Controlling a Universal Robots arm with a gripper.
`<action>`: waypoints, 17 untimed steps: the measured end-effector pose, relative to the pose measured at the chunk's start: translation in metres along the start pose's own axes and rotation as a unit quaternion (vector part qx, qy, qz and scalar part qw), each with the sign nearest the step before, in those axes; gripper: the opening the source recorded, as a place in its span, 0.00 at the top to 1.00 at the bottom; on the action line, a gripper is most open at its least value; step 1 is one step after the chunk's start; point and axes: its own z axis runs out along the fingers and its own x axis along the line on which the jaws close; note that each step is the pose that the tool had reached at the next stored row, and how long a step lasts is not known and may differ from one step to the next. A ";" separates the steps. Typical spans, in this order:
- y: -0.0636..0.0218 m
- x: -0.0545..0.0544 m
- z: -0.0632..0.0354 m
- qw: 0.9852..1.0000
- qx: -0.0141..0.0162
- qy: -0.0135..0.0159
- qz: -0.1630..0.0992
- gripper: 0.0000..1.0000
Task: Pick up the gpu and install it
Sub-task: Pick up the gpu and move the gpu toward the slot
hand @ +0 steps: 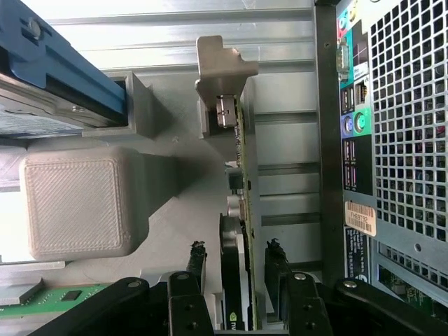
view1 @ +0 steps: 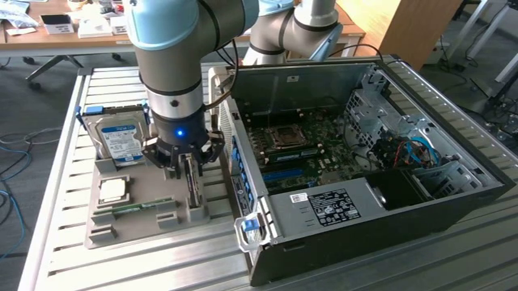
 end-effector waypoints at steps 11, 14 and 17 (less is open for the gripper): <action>-0.0009 0.000 -0.0002 1.000 0.000 0.000 0.000 0.53; -0.0009 0.000 -0.0002 1.000 0.000 0.000 0.000 0.53; -0.0009 0.000 -0.0002 1.000 0.000 0.000 0.000 0.53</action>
